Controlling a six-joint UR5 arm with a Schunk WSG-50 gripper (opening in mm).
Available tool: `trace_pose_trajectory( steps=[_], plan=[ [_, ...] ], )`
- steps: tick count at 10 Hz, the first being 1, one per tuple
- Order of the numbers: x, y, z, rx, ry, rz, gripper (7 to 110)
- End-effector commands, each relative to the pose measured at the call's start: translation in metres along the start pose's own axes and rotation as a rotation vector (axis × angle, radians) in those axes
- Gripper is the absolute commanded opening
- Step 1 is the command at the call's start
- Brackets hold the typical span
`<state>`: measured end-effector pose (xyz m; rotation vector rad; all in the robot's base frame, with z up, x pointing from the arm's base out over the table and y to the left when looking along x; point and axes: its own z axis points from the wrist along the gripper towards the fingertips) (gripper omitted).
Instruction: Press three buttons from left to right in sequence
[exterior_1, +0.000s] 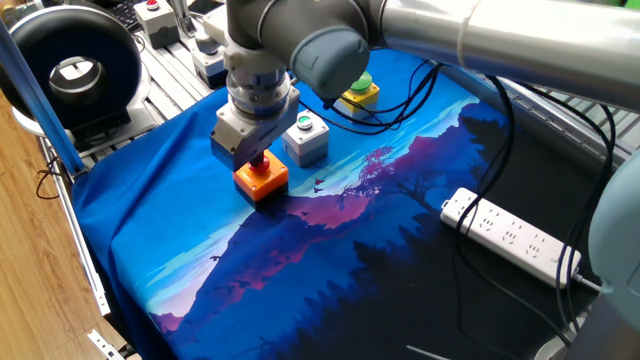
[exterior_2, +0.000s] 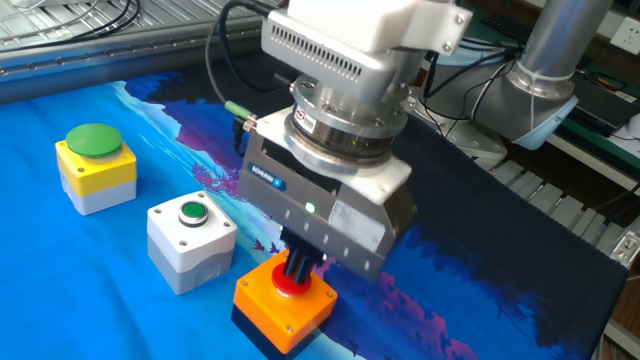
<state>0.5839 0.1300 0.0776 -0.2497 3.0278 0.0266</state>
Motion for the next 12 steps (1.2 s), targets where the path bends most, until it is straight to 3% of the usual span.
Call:
trace_pose_trajectory(
  steps=[1, 8, 12],
  plan=[
    [0.004, -0.008, -0.019, -0.017, 0.006, -0.006, 7],
    [-0.01, -0.036, -0.03, 0.007, -0.046, -0.019, 7],
    [-0.008, -0.05, -0.027, 0.018, -0.022, -0.064, 7]
  ],
)
